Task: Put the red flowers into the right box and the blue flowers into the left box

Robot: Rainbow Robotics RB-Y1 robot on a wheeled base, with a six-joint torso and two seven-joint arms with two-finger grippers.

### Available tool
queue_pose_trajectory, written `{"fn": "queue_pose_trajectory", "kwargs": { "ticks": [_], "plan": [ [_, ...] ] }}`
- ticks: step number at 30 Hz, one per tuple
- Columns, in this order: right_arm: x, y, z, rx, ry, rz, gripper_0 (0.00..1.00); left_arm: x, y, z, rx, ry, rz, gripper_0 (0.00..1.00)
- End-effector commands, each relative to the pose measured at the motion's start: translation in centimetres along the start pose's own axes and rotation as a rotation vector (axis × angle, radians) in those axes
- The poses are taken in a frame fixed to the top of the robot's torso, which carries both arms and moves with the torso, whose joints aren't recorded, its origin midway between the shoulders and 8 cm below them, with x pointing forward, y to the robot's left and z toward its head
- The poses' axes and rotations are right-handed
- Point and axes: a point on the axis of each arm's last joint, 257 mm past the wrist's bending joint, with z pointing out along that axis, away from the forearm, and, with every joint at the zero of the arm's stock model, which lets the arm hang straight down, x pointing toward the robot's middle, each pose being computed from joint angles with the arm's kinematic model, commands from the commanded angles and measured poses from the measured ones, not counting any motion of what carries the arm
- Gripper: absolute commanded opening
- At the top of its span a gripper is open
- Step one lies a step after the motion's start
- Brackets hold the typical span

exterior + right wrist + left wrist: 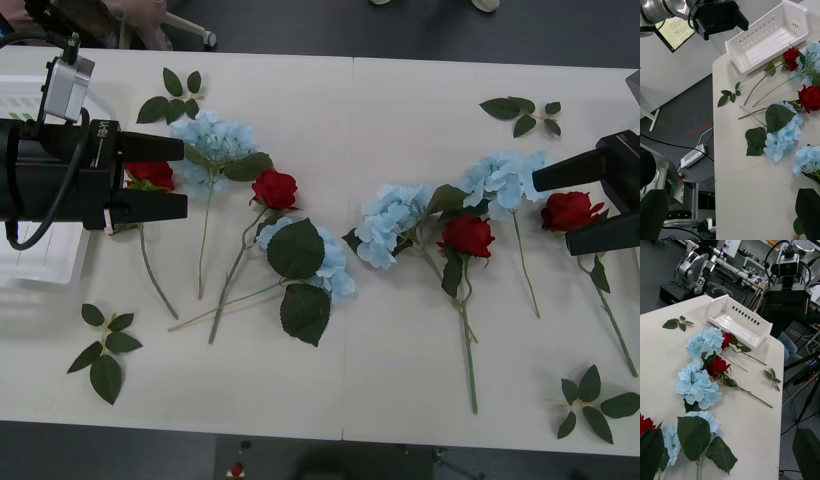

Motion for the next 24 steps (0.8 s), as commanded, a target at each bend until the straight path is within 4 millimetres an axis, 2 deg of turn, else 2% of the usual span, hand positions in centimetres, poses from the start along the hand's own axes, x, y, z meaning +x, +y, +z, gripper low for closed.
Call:
{"fn": "queue_pose_trajectory", "kwargs": {
  "ticks": [1,4,6,7,8,11,12,14,17,20,21,23,24],
  "plan": [
    [3.9,0.2,1.1,-0.016,0.026,0.089,1.00,-0.5,-0.5,0.0,0.007,-0.010,0.046,1.00],
    [4.5,-0.7,0.0,0.019,0.059,0.082,1.00,-0.5,-0.5,0.0,0.007,-0.010,0.046,1.00],
    [4.7,-1.3,-1.7,0.045,0.131,0.035,1.00,-0.5,-0.5,0.0,0.007,-0.010,0.046,1.00],
    [4.8,-1.3,-2.8,0.044,0.186,-0.003,1.00,2.0,-1.3,0.9,0.036,-0.017,-0.033,1.00],
    [5.1,-1.1,-4.0,0.055,0.253,0.052,1.00,2.1,-1.5,1.0,0.042,-0.025,-0.047,1.00],
    [6.0,-0.8,-7.1,0.155,0.400,0.404,1.00,-0.2,-0.9,0.0,0.040,-0.114,-0.140,1.00],
    [6.3,-1.1,-8.3,0.234,0.450,0.536,1.00,-0.8,-0.2,-0.9,0.023,-0.128,-0.164,1.00],
    [7.6,-1.8,-9.8,0.371,0.525,0.685,1.00,-1.2,1.0,-2.5,-0.020,-0.107,-0.163,1.00],
    [9.8,-3.5,-10.9,0.555,0.591,0.800,1.00,-1.2,3.1,-4.8,-0.095,-0.050,-0.119,1.00],
    [12.1,-6.2,-11.7,0.746,0.550,0.956,1.00,0.6,5.5,-6.5,-0.185,0.033,-0.261,1.00],
    [13.2,-7.5,-12.0,0.809,0.521,1.003,1.00,1.8,6.7,-7.2,-0.238,0.071,-0.323,1.00],
    [14.6,-9.2,-12.3,0.877,0.499,1.027,1.00,3.6,8.1,-8.0,-0.304,0.126,-0.402,1.00],
    [16.0,-10.3,-12.6,0.920,0.500,1.025,1.00,4.8,9.1,-8.5,-0.358,0.168,-0.449,1.00]
  ]
}}
